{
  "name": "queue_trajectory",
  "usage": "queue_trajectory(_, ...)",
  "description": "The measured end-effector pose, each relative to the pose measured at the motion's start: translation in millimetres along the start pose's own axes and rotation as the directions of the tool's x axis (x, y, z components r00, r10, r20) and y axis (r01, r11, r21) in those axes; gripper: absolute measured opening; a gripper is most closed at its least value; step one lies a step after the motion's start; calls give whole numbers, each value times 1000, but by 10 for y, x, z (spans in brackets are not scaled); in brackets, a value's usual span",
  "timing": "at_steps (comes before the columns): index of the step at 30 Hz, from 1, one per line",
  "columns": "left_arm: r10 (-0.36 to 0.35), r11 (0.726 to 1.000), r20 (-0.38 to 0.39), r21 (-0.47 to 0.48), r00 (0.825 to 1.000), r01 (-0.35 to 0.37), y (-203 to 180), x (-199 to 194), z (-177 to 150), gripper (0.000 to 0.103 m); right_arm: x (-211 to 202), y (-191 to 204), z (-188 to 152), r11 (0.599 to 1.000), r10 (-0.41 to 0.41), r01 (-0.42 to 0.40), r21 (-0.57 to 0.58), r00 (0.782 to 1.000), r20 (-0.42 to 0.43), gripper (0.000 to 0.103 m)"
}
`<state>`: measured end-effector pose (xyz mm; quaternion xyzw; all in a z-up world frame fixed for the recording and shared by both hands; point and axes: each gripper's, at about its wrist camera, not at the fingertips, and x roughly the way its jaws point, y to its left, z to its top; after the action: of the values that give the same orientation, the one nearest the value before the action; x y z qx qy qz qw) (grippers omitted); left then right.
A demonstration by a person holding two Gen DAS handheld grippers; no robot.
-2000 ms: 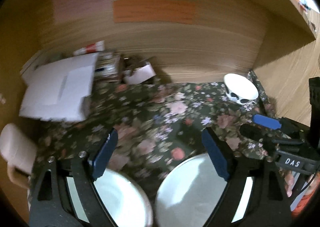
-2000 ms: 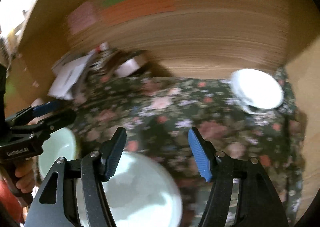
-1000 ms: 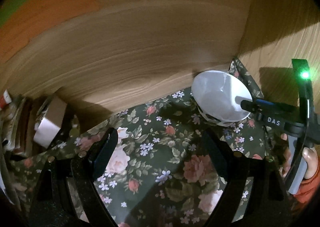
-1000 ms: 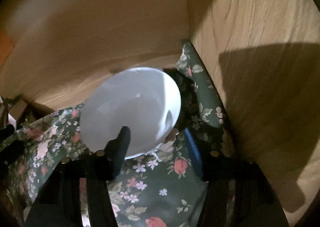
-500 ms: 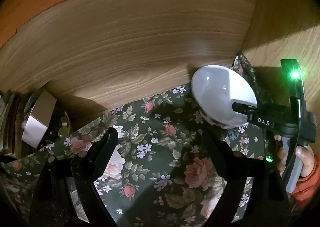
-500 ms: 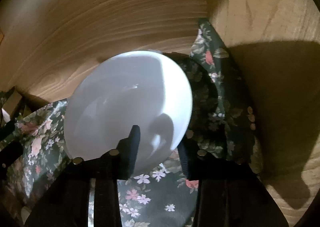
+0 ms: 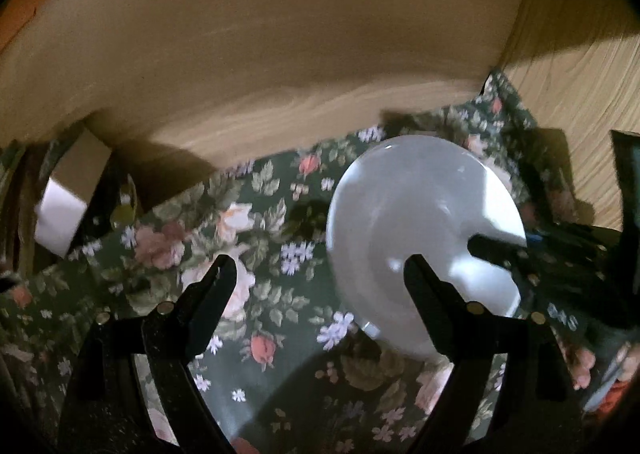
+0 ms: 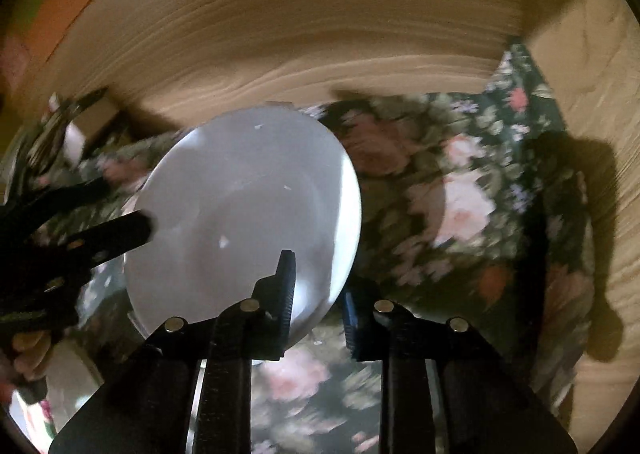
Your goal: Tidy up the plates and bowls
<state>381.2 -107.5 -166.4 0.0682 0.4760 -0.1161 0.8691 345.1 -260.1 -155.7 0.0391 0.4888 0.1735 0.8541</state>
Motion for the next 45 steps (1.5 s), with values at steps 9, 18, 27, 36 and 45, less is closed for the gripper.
queue_trajectory(9, -3, 1000, -115, 10, 993, 5, 17, 145, -268, 69, -53, 235, -152, 997, 74, -74, 17, 996, -41, 21)
queue_trajectory(18, -44, 999, -162, 19, 986, 47, -11, 226, -349, 43, 25, 191, -169, 996, 69, -66, 64, 997, -41, 23)
queue_trajectory(27, -52, 998, -152, 31, 987, 57, -96, 258, -309, 26, 69, 242, -209, 997, 68, -66, 41, 997, -37, 23)
queue_trajectory(36, -56, 998, -100, 28, 993, 59, -38, -34, -371, 23, -174, 322, -228, 999, 45, -46, 23, 999, 29, 23)
queue_trajectory(45, -59, 998, 11, 8, 998, 59, 47, -568, -457, 23, -595, 519, -223, 999, 46, -45, -14, 991, 127, 23)
